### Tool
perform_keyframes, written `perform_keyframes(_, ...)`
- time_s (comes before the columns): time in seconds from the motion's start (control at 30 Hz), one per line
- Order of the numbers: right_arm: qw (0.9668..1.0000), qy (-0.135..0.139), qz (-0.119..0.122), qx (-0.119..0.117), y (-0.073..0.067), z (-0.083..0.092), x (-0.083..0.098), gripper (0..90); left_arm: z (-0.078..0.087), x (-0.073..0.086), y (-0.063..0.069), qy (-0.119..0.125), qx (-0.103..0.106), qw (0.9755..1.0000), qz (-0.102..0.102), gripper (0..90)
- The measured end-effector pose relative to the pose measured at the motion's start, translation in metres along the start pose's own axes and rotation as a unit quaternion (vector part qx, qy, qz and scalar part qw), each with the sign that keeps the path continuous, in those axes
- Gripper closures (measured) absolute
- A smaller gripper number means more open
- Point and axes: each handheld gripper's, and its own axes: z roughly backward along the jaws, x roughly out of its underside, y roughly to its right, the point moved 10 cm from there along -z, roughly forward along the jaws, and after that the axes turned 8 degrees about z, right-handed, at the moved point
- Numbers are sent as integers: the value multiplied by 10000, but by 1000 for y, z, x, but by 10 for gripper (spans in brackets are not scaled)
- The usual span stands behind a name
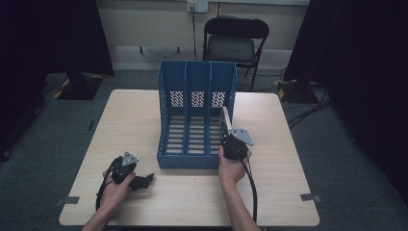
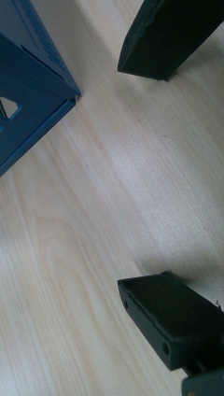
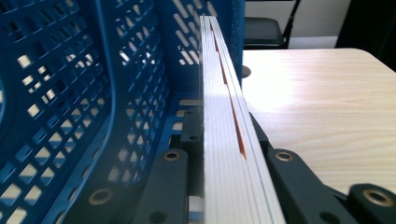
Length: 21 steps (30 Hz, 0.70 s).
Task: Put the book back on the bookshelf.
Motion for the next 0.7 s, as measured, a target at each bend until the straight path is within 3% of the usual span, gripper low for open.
perform_keyframes(0.33,9988,33,39,487,2,1,4,765,0,0,0,-8,5,10000,3,0)
perform_keyframes(0.43,9983,28,149,560,1,1,7,764,0,0,0,-15,6,10000,-6,0)
perform_keyframes(0.7,9995,-34,147,273,1,1,5,729,0,0,0,-7,5,10000,4,0)
